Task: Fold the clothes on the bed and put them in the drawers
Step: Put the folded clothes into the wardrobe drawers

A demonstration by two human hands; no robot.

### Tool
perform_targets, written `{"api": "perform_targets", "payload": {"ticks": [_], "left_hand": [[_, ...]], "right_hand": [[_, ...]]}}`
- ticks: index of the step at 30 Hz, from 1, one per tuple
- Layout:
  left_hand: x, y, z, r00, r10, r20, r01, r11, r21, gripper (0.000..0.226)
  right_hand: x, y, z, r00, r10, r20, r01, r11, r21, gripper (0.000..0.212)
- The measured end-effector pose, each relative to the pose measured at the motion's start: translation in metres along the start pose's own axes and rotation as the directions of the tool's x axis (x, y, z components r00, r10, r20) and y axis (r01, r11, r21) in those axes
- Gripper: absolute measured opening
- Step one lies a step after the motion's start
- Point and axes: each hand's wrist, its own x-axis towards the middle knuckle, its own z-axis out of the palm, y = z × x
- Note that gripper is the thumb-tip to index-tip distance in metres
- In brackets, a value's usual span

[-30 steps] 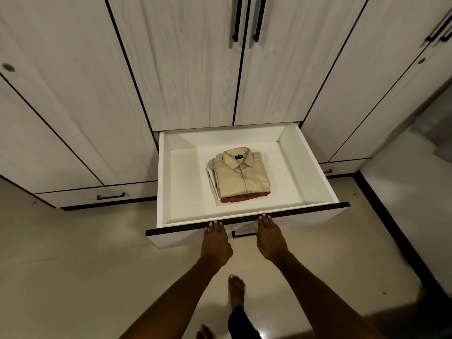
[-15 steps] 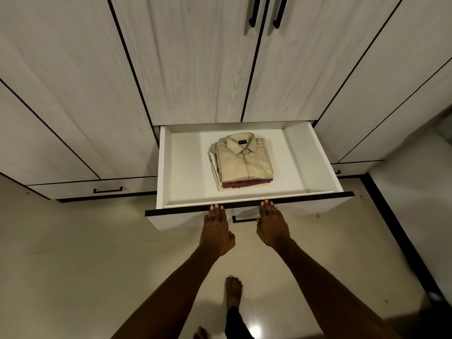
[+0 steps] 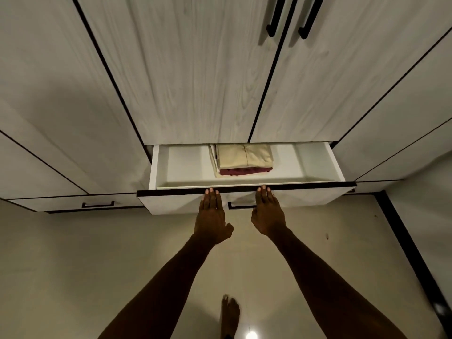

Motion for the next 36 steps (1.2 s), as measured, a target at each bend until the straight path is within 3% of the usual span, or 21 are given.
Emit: {"api": "perform_targets", "payload": {"ticks": [6,15,20,23,27,31,34,36], "left_hand": [[0.094,-0.011,-0.029,0.997,-0.066,-0.034,0.066,0.998,-0.013,0.115],[0.188,-0.005,-0.043,0.971,-0.225,-0.079,0.228,0.973,0.03,0.118],[0.215,0.028,-0.036,0.91,-0.394,-0.13,0.389,0.919,-0.064,0.075],[0.225,0.036,-0.022,0.876,-0.461,-0.143,0.452,0.887,-0.095,0.067],[0.22,0.029,-0.011,0.871,-0.44,-0.217,0.427,0.898,-0.107,0.067],[0.206,0.019,-0.012,0.896,-0.364,-0.255,0.363,0.93,-0.054,0.08],[0.196,0.017,-0.026,0.927,-0.328,-0.181,0.341,0.939,0.048,0.107],[0.188,0.013,-0.044,0.947,-0.289,-0.14,0.311,0.936,0.168,0.107]], "right_hand": [[0.096,0.001,-0.022,1.0,-0.025,-0.015,0.025,1.0,-0.016,0.081],[0.176,-0.013,-0.025,0.991,0.032,-0.127,-0.026,0.999,0.046,0.111],[0.181,-0.018,-0.001,0.957,0.088,-0.276,-0.067,0.994,0.084,0.106],[0.18,-0.014,0.003,0.945,0.108,-0.309,-0.078,0.991,0.106,0.106],[0.174,-0.016,0.004,0.942,0.117,-0.315,-0.074,0.987,0.145,0.117],[0.17,-0.024,0.0,0.927,0.102,-0.36,-0.046,0.986,0.16,0.109],[0.168,-0.035,-0.012,0.928,0.117,-0.353,-0.06,0.984,0.168,0.101],[0.166,-0.041,-0.028,0.922,0.141,-0.36,-0.073,0.978,0.198,0.096]]}}
